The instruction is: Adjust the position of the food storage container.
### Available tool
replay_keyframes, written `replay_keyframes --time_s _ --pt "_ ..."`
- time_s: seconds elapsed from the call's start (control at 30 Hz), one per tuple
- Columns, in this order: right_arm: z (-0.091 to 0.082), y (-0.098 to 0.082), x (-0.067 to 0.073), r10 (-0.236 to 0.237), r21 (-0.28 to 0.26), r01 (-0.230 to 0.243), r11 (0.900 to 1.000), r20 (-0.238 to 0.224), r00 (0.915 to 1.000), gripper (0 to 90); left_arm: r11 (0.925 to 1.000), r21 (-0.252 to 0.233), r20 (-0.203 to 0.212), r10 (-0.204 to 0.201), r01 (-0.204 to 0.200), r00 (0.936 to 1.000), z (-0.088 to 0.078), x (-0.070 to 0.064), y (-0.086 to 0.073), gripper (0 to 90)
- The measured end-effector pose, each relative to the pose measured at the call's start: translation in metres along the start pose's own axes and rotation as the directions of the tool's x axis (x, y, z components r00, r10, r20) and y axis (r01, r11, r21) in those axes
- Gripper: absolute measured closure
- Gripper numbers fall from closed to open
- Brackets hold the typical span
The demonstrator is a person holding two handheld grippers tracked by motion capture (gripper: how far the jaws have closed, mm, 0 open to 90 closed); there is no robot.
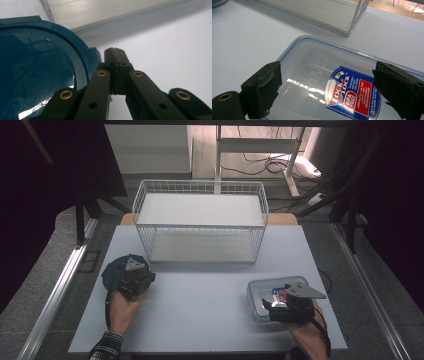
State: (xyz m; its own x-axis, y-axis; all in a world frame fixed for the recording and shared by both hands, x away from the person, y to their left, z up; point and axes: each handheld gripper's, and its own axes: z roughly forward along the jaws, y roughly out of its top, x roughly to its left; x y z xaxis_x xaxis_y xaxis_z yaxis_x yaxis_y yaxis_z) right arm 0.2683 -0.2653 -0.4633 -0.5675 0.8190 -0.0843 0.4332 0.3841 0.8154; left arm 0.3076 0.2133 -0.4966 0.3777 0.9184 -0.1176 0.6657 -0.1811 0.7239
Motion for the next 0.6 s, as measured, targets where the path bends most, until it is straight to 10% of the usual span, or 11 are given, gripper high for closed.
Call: replay_keyframes --time_s 0.27,0.37,0.6 --pt "0.001 0.000 0.000 0.001 0.003 -0.001 1.000 0.000 1.0000 8.6 0.9960 -0.083 0.072 0.039 -0.033 0.9966 -0.017 -0.011 -0.013 89.8" --pt "0.001 0.000 0.000 0.000 0.001 0.000 1.000 -0.001 1.0000 8.8 0.9897 -0.124 0.094 0.084 -0.072 0.9921 -0.032 -0.022 -0.021 59.4" --pt "-0.001 0.000 -0.001 -0.001 -0.001 0.001 1.000 -0.001 1.0000 9.0 0.9785 -0.168 0.095 0.137 -0.120 0.9860 -0.050 -0.036 -0.048 23.7"
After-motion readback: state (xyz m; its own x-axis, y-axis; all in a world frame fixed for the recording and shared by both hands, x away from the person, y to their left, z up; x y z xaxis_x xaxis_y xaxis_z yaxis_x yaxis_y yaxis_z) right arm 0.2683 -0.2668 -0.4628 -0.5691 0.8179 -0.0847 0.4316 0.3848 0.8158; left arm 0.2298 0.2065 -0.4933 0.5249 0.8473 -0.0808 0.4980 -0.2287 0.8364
